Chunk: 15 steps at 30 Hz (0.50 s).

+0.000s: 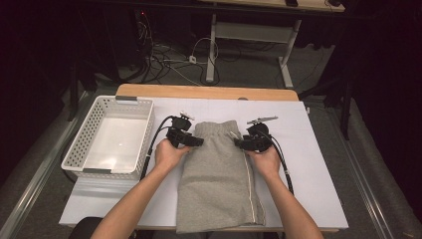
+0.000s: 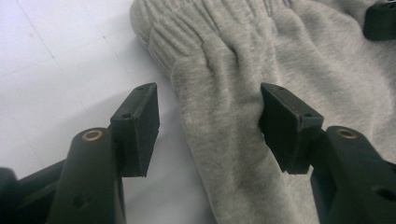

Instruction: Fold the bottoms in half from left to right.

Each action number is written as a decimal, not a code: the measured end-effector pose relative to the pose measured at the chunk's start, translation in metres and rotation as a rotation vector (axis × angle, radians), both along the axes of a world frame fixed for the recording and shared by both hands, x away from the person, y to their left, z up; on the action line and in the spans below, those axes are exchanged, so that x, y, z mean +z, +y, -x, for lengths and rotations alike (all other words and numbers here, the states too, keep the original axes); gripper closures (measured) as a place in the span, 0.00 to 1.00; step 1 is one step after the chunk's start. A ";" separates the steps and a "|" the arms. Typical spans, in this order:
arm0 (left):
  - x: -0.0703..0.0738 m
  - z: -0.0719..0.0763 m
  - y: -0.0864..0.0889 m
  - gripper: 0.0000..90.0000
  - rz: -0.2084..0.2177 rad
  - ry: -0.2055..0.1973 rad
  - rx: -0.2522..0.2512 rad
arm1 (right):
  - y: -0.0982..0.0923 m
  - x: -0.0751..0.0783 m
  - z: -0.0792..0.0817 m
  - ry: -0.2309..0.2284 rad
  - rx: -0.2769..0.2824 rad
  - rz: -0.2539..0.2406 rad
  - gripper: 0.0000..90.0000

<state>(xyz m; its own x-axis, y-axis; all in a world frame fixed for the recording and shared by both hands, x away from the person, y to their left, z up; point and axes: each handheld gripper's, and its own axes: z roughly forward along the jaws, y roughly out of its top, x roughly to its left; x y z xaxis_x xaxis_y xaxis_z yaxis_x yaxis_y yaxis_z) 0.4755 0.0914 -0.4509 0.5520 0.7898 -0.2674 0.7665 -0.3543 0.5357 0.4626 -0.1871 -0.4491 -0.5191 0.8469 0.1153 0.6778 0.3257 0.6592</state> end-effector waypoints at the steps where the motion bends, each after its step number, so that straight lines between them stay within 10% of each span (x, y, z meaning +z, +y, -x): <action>1: -0.001 -0.001 -0.001 0.42 -0.002 0.006 0.001 | 0.000 -0.002 -0.001 0.013 -0.003 0.000 0.56; 15: -0.007 -0.007 -0.007 0.40 -0.028 0.037 0.011 | 0.007 -0.009 -0.020 0.096 -0.002 0.041 0.46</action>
<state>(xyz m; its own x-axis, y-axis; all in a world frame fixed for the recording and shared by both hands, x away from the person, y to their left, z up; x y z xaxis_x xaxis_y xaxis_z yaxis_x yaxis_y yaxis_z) 0.4827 0.0845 -0.4581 0.5332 0.8035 -0.2648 0.7896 -0.3603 0.4967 0.4821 -0.1797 -0.4582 -0.5055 0.8531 0.1295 0.7380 0.3497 0.5771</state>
